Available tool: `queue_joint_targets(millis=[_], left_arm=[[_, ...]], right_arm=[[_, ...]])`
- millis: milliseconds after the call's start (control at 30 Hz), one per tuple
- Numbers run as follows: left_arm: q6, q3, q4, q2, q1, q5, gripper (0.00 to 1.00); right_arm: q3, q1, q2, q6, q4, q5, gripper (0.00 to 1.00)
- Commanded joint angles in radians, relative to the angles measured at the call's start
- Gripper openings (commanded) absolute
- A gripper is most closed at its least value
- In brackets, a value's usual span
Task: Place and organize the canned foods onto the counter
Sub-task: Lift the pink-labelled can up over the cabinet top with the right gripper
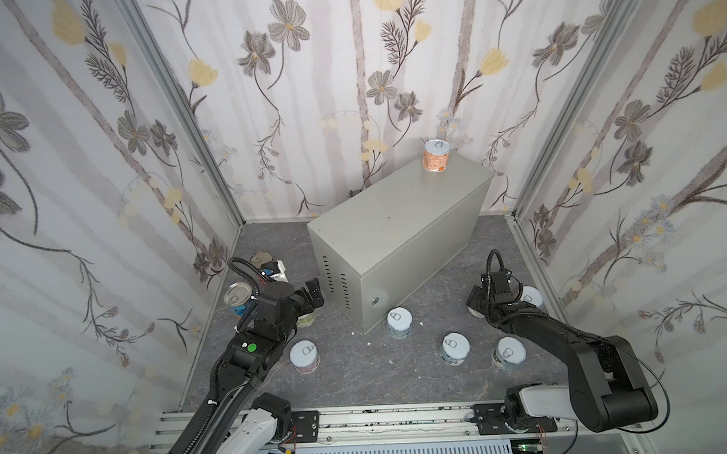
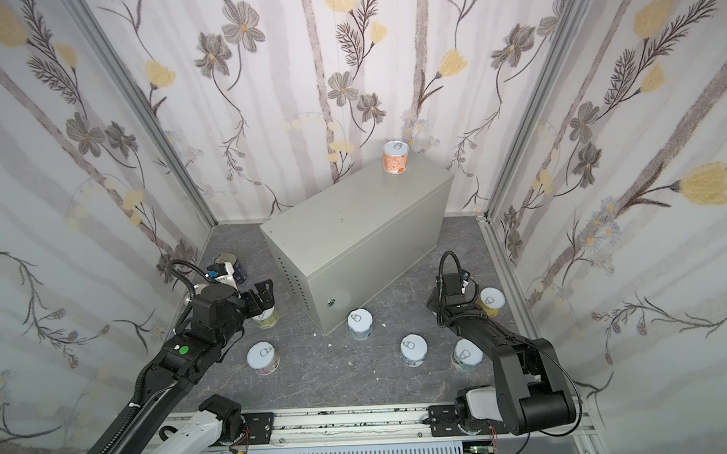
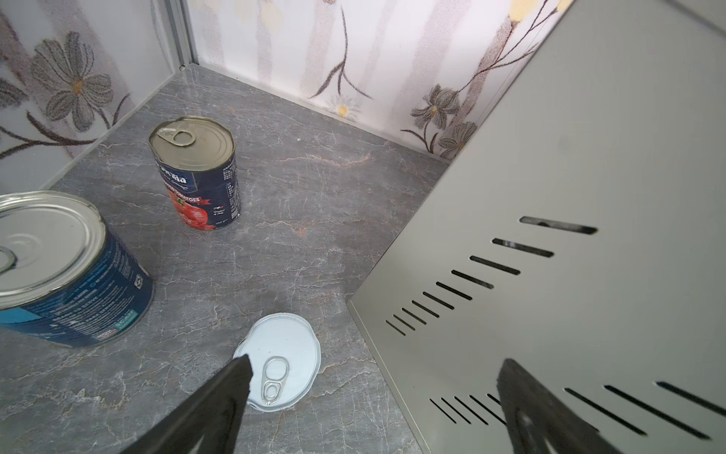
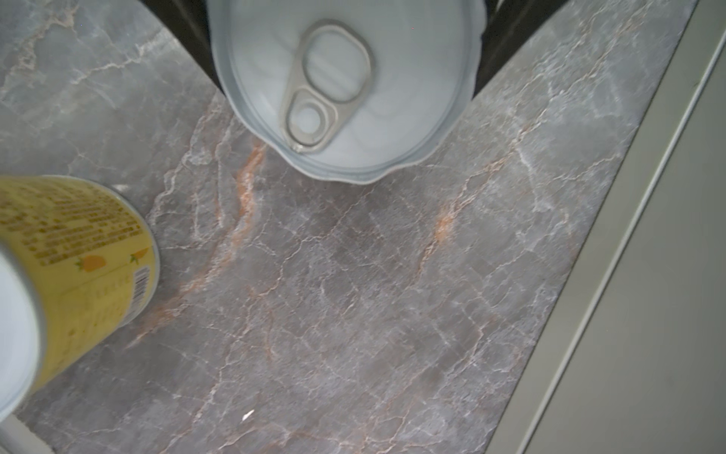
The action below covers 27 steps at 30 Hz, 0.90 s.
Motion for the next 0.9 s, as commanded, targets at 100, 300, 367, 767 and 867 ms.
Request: queue_joint_targets(millis=[100, 300, 367, 767, 867], left_arm=[[0.015, 0.047, 0.034, 0.013, 0.000, 0.023, 1.00], [0.050, 0.108, 0.003, -0.005, -0.001, 0.047, 1.00], [0.058, 0.130, -0.016, -0.017, -0.001, 0.043, 1.00], [0.095, 0.291, -0.121, -0.019, -0.001, 0.065, 1.00], [0.101, 0.323, -0.129, -0.005, -0.001, 0.079, 1.00]], right_arm=[[0.033, 0.000, -0.064, -0.074, 0.002, -0.070, 0.58], [0.054, 0.000, -0.149, -0.126, -0.034, -0.143, 0.53], [0.051, 0.000, -0.191, -0.138, -0.042, -0.163, 0.53], [0.161, 0.009, -0.407, -0.309, -0.228, -0.348, 0.54], [0.252, 0.019, -0.423, -0.350, -0.308, -0.376, 0.53]])
